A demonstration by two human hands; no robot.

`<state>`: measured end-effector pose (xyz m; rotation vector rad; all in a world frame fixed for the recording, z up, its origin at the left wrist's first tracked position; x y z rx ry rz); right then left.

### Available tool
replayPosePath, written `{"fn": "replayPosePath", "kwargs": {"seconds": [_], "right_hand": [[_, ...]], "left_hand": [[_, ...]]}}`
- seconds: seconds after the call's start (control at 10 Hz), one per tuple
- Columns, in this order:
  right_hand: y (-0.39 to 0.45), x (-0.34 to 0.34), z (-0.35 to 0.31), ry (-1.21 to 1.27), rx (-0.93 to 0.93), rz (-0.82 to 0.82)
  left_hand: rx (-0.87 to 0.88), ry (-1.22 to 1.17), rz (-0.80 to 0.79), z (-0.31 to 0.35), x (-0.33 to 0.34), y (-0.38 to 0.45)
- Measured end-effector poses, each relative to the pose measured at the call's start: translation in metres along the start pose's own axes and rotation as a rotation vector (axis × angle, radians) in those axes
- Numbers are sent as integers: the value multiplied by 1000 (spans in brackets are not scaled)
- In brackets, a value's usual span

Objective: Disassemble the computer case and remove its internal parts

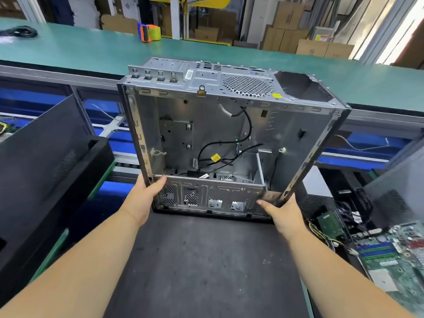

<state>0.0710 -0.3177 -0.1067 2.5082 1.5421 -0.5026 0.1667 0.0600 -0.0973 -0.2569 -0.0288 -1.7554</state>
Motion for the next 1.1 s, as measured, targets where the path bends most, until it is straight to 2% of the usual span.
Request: {"fn": "replayPosePath", "kwargs": {"seconds": [0.4,0.7,0.8,0.9,1.0,1.1], "right_hand": [[48,11,-11,14,-16,-13],[49,10,-18,9,38,-13],[40,9,-26,-6,88,-4],[21,4,-35,-4,156,83],[-3,-5,-39,29,176,155],[-27,-13,-50,1,160,225]], "left_hand": [[7,19,9,6,1,55],[-3,53,20,8,6,54],[-7,81,98,12,12,43],[46,86,245,14,17,23],[117,71,315,16,22,-4],[104,75,335,18,26,-22]]}}
Point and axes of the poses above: each hand's wrist, its own y-axis towards the middle knuckle, its own x-axis out of the palm, z = x × y, the point moved 3 cm from there along y, towards the middle knuckle, and after that the axes turned 3 degrees about -z, right-handed, at the moved point
